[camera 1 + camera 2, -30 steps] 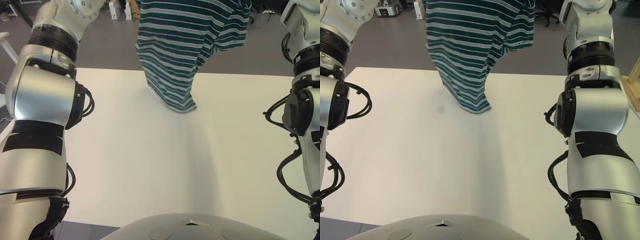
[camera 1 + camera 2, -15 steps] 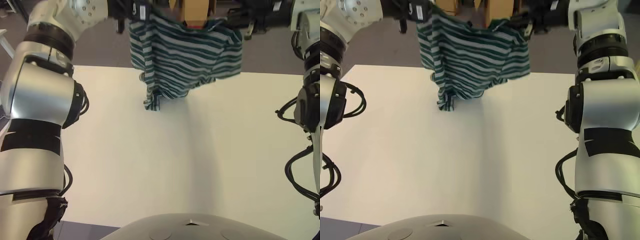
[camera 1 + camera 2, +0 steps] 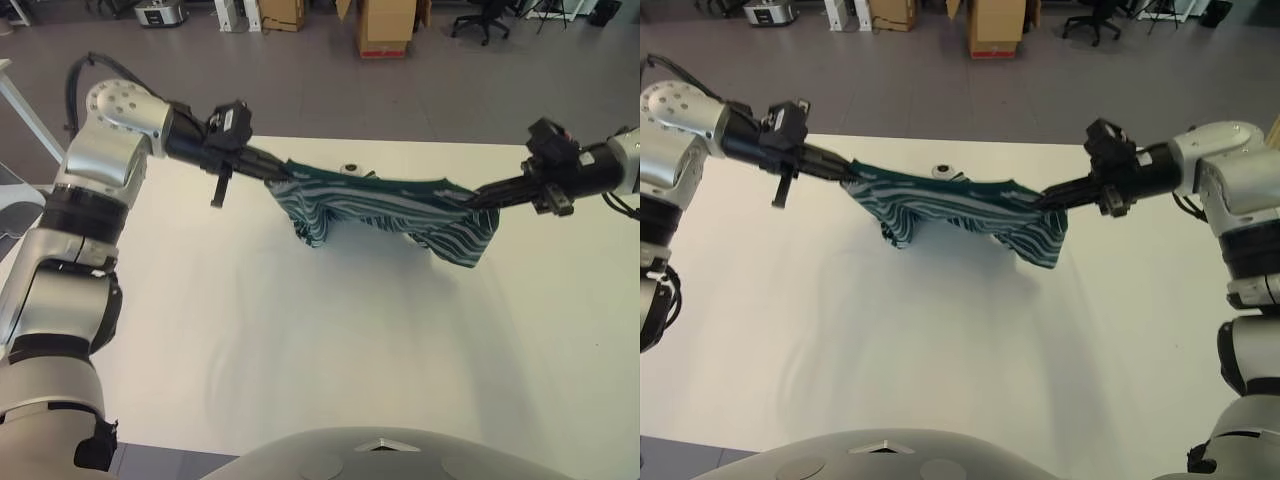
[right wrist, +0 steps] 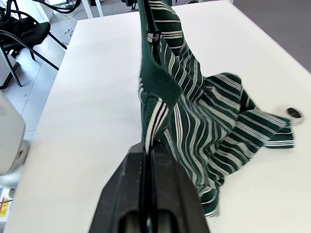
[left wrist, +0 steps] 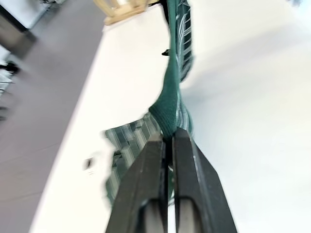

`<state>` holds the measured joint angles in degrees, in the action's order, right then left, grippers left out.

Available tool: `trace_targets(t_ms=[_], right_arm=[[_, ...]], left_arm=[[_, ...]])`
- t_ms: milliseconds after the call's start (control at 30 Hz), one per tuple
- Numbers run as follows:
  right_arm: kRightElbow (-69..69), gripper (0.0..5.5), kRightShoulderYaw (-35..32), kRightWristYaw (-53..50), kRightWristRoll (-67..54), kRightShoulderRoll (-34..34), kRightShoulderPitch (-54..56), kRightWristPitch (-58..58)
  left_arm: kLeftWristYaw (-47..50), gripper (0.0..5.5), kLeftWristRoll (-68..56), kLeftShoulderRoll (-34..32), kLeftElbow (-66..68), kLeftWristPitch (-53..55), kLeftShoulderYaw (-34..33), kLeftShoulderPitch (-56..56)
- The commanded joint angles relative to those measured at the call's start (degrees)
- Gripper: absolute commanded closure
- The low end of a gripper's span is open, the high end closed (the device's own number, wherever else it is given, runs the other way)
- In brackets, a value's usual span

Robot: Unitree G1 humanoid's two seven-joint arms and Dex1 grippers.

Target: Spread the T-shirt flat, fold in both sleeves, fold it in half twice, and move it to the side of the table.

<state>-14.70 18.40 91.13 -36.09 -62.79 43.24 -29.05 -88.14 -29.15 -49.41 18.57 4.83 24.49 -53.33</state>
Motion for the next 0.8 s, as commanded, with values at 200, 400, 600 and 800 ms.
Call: trace_targets(t_ms=[200, 400, 600, 800], right_arm=[[43.4, 5.5, 5.11, -14.17, 6.64, -4.89, -42.34, 1.1], [47.78, 5.12, 2.83, -26.48, 9.1, -2.47, -52.23, -4.59], [49.17, 4.08, -11.39, -19.27, -5.93, -8.17, -57.42, -9.9], [35.63, 3.85, -20.24, -30.38, -17.73, 5.22, -40.07, -17.67]], left_arm=[[4.16, 5.48, 26.46, -21.39, -43.88, -4.14, 21.19, 39.1], [22.58, 5.21, 40.34, -11.84, -32.2, -13.81, 18.92, 48.56], [8.63, 4.44, 12.36, -22.66, -41.56, -0.23, 10.35, 53.24], [7.91, 4.04, -17.66, -15.29, -37.02, 20.4, -7.28, 35.67]])
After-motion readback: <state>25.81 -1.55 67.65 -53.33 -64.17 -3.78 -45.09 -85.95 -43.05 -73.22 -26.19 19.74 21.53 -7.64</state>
